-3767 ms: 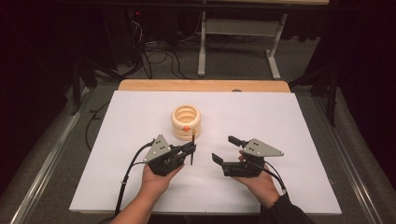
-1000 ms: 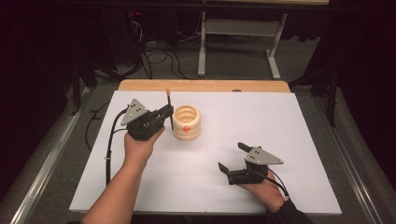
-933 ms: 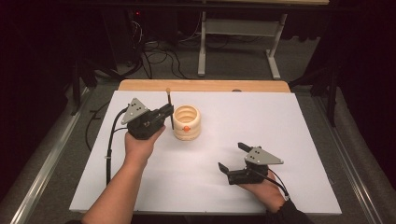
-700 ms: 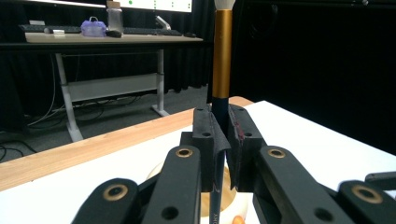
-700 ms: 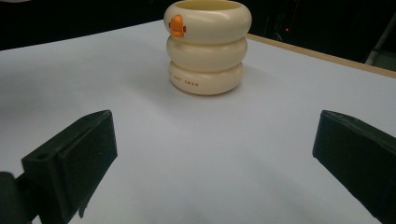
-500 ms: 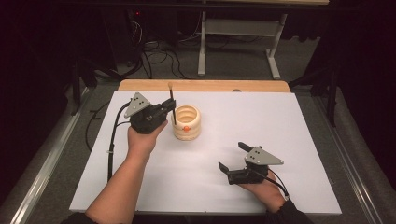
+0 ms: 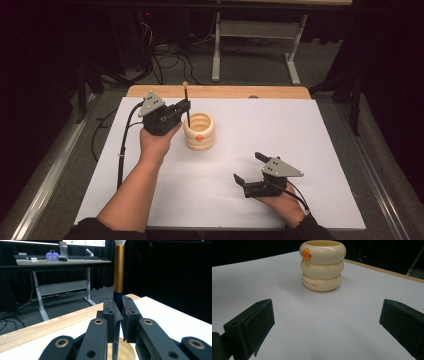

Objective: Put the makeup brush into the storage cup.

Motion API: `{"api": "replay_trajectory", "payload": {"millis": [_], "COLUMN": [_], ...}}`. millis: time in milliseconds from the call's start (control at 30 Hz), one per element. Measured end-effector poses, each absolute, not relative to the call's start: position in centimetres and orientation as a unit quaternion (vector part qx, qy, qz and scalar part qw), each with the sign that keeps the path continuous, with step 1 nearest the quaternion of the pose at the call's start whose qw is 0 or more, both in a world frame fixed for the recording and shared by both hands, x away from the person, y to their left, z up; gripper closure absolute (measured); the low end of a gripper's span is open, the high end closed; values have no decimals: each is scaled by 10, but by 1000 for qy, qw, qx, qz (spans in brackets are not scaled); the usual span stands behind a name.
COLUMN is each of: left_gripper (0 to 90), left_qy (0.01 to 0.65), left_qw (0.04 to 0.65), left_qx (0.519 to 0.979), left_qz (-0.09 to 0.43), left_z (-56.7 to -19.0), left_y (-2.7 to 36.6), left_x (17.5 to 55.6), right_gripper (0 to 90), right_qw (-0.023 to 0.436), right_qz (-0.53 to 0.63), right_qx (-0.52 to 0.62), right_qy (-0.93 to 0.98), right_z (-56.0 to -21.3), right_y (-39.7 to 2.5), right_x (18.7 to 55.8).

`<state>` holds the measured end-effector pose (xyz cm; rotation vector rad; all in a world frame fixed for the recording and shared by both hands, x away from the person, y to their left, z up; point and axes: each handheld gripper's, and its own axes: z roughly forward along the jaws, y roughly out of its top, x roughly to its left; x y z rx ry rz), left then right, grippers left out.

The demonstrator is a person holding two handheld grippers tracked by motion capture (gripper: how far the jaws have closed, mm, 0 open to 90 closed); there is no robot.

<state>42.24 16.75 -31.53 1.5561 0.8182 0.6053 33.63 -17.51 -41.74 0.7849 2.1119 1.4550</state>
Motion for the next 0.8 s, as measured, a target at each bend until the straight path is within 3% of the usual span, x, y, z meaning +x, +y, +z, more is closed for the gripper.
{"api": "replay_trajectory", "payload": {"millis": [800], "left_gripper": [833], "left_qy": [357], "left_qw": [591], "left_qx": [677], "left_qz": [256], "left_z": [-328], "left_y": [152], "left_x": [435], "right_gripper": [10], "right_qw": [224], "right_qz": [528], "right_qx": [291], "right_qy": [765], "right_z": [-418], "right_y": [-175], "right_x": [336]}}
